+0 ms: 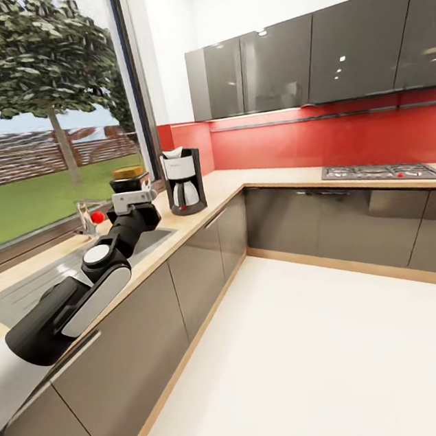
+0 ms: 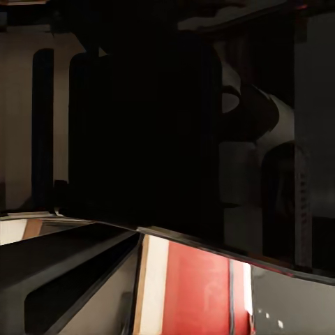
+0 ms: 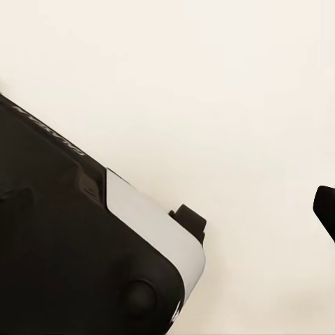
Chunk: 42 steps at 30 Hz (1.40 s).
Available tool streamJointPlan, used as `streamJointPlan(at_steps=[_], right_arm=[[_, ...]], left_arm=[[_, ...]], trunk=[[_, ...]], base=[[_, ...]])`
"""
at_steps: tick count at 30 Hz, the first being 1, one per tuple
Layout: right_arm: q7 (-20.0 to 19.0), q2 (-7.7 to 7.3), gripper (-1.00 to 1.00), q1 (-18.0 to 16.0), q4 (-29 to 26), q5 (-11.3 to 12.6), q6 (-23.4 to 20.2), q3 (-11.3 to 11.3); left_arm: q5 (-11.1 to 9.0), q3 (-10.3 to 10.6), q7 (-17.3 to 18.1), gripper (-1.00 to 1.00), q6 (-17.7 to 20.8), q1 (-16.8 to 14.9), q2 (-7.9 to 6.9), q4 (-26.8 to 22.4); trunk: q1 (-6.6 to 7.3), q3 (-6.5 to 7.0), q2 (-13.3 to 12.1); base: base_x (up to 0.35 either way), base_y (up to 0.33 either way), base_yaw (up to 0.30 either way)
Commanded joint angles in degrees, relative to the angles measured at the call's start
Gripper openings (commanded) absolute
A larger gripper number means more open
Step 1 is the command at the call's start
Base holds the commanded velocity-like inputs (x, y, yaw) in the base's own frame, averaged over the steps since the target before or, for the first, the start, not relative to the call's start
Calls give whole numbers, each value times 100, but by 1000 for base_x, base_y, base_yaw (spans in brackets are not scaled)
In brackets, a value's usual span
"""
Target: Set up a coffee station on the kitchen countertop: keep the coffee maker on the countertop, move the bottle of coffee from the kitchen shelf to the counter next to the coffee maker, place a paper coffee filter on top of the coffee maker, put the saucer next to the coffee maker with the coffee cup on the saucer, and place the electric kettle next to the coffee maker.
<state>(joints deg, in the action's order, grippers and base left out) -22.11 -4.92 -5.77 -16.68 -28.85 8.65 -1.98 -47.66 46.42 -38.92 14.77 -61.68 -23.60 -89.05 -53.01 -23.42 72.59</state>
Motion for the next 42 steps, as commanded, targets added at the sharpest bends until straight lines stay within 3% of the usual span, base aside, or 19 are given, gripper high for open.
streamJointPlan(at_steps=[1,29,33,42], right_arm=[[-21,0,100,-3,-2,-41,23,-22],[-21,0,100,-3,-2,-41,23,-22],[-21,0,100,-3,-2,-41,23,-22],[-21,0,100,-3,-2,-41,23,-22]], left_arm=[[-6,15,-36,-100,26,-10,-5,-8],[-6,16,-36,-100,18,-10,-5,-7],[-6,15,-36,-100,-175,-10,-11,-6],[-6,93,-36,-100,-233,-10,-13,-5]], trunk=[[-23,-25,46],[-638,-528,1169],[-726,-600,1329],[-901,-743,1650]], base=[[0,0,0],[0,0,0],[0,0,0],[0,0,0]])
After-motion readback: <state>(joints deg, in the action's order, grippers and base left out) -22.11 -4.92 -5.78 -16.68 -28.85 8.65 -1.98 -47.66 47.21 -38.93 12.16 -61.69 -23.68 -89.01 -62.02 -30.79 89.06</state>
